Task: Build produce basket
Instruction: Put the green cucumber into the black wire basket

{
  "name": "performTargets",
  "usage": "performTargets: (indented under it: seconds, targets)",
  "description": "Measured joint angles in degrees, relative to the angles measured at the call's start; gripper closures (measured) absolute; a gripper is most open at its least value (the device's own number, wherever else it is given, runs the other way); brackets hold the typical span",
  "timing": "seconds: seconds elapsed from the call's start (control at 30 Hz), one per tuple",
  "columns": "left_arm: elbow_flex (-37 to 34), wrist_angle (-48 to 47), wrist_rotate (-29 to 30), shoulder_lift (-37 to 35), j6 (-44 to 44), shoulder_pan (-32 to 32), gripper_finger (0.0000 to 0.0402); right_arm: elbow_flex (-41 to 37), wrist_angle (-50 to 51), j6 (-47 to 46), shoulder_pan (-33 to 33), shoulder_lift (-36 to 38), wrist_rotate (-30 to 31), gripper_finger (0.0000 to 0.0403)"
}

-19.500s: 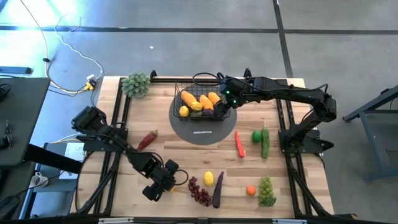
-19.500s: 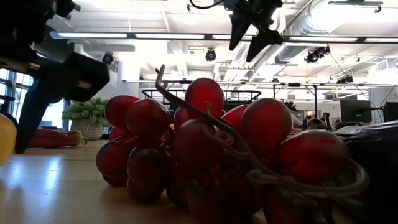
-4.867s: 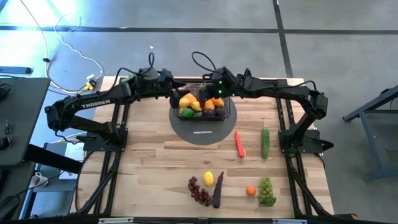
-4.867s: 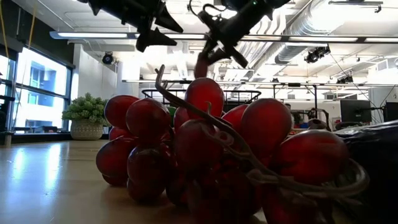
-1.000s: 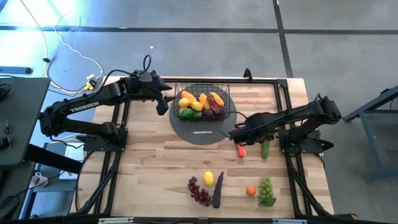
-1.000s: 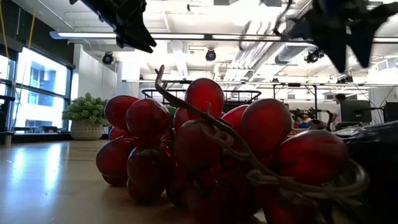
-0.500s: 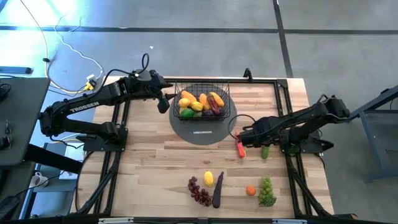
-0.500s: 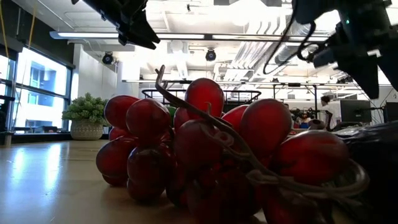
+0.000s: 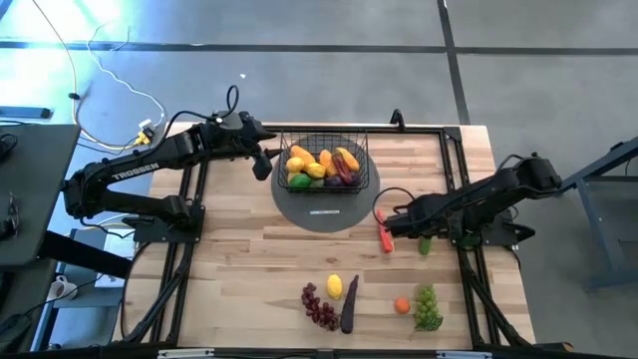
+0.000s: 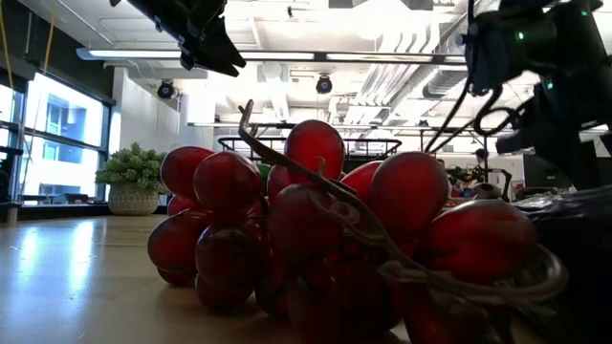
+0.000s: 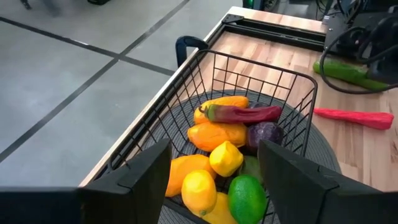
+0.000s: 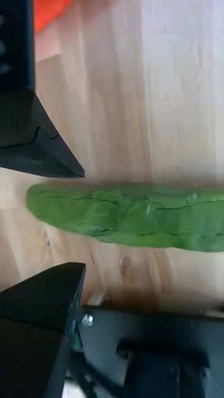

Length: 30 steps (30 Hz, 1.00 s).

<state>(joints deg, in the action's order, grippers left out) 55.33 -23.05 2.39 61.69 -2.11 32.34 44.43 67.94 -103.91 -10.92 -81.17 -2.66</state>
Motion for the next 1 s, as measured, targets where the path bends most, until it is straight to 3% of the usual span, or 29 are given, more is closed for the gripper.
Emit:
performTargets:
  seconds: [0.33,0.63,1.0]
  targets:
    - [0.00,0.00,0.00,0.00,-0.01,0.00,0.0174,-8.98,-12.11,-4.12,0.04,0.06,-0.78,0.0194]
    - [0.00,-2.32,0.63,0.00,-2.15,0.00,0.0174,-8.00,-13.53,-3.88,0.04,-0.04,-1.41,0.0322]
    - [0.00,-4.24,4.51,0.02,-5.25,0.17,0.0174,-0.01,-12.55,-4.10,0.04,-0.04,2.44,0.0321]
